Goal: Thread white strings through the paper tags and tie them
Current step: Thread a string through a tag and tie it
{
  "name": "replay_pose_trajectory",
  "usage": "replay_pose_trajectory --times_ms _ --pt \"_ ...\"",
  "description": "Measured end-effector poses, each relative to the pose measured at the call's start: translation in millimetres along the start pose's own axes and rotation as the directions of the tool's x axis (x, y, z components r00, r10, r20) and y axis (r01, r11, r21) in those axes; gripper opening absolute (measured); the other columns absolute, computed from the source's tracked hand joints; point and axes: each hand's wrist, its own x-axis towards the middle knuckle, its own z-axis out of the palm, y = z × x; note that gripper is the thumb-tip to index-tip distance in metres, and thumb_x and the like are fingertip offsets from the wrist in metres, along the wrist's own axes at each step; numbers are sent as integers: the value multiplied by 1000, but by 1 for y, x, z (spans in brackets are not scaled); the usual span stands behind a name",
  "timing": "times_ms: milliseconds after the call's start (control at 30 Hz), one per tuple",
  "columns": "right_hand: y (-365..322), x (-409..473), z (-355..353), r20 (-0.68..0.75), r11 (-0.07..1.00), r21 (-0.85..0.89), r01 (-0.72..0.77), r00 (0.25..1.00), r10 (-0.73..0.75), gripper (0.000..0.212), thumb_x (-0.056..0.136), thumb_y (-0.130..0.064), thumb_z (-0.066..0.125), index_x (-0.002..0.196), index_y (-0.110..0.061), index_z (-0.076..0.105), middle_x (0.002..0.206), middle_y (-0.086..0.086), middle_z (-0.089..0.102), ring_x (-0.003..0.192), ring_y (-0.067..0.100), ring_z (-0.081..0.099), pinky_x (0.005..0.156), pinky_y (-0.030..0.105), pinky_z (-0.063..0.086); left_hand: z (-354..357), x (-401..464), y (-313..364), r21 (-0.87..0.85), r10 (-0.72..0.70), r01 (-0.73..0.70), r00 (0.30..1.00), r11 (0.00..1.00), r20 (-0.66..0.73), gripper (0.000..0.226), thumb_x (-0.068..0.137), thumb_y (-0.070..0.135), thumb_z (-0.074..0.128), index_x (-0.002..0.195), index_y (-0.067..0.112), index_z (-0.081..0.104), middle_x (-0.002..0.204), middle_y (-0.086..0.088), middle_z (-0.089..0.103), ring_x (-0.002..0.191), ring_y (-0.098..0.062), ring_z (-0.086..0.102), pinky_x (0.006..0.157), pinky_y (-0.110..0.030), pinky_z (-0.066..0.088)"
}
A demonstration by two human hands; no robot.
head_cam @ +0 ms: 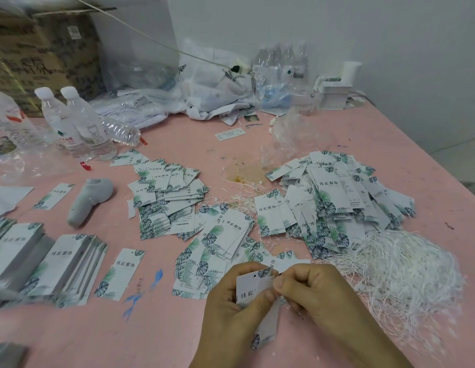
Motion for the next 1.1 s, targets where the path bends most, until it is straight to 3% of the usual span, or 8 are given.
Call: replay_pose_trajectory --times_ms 200,300,367,433,500,600,767,1100 --pt "4 0 2 -38 999 -20 25 999 -26 18 85 -25 71 70 -16 75 46 -6 52 44 3 44 49 15 35 2 0 1 -2 16 -16 1000 1000 25 36 67 29 87 100 25 74 93 -12 76 81 -21 71 73 -34 59" --pt "2 -1 4 -65 1000 2 26 998 -25 28 73 -46 71 72 -19 76 45 -7 53 43 2 45 47 15 36 5 0 6 -120 -26 27 1000 992 16 36 69 37 87 98 20 74 95 -16 75 84 -27 72 74 -39 59" --pt "4 1 5 -83 1000 -7 8 997 -9 33 65 -53 68 71 -21 75 54 -1 65 58 9 66 57 27 51 3 1 7 -158 -56 56 998 986 3 32 74 39 79 98 17 74 96 -18 75 84 -28 73 71 -34 58" --pt "5 1 5 -91 1000 -6 -9 996 8 30 65 -52 70 66 -22 74 64 11 70 84 24 73 76 43 54 1 3 7 -157 -78 76 997 985 -11 30 74 39 73 94 17 75 94 -18 75 80 -28 72 67 -31 57" --pt "7 2 5 -99 1000 -23 -3 995 1 28 62 -54 71 61 -26 71 57 5 67 71 16 72 66 38 55 1 5 7 -173 -107 101 994 980 -25 29 69 37 74 91 17 76 90 -18 75 76 -28 72 63 -32 56" --pt "8 2 8 -115 999 -34 36 993 -40 27 59 -54 73 58 -28 68 45 -8 53 43 2 44 46 15 36 -1 7 7 -141 -99 95 995 985 -25 28 65 33 79 89 18 77 84 -15 75 72 -26 70 60 -34 55" --pt "12 2 7 -138 996 65 58 989 -48 36 61 -47 78 78 -20 62 47 -5 46 42 6 39 43 15 34 -2 9 10 -161 -131 129 991 978 -2 36 56 26 89 88 17 76 81 -18 73 67 -27 68 57 -35 56" --pt "11 3 10 96 931 355 -86 994 55 33 72 -26 86 67 -8 58 49 3 50 35 6 34 36 13 26 2 10 13 -378 -267 275 961 884 74 43 44 13 92 83 18 76 74 -19 69 59 -28 65 57 -36 57"
